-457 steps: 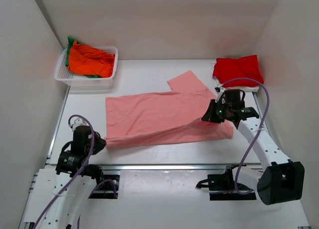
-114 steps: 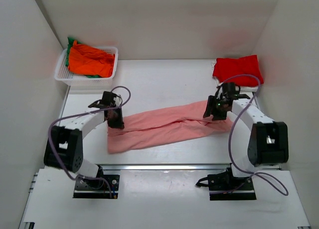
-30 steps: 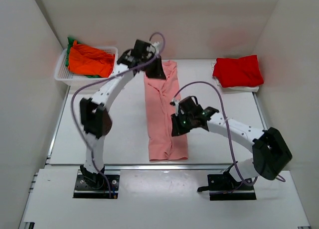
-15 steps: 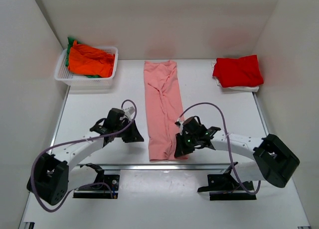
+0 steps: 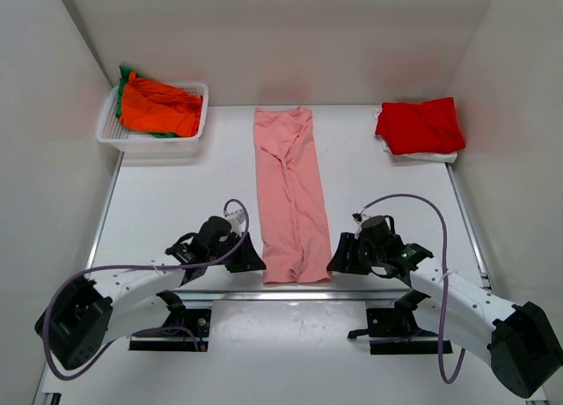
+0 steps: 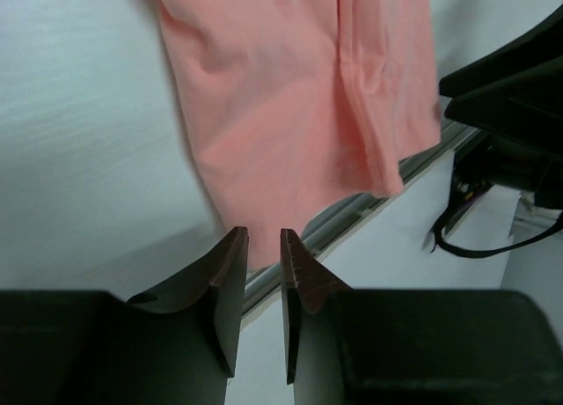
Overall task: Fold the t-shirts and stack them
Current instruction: Grab the bottom of the folded rectangular tshirt with both arms
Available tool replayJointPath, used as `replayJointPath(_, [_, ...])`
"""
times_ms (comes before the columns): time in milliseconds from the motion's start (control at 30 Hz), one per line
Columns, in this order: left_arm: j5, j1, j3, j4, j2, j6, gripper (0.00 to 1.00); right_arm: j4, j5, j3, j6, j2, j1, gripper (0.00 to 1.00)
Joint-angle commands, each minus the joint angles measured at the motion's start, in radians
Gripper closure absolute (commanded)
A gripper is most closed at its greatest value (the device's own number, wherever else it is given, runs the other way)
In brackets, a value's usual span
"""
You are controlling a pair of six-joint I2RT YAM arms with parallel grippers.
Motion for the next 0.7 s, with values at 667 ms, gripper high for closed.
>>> replayJointPath(667, [-0.025,-0.167,0.064,0.125,0.281,-0.046,0.65,0.076,-0.019,-0.149,0.105,-0.043,0.054,0.65])
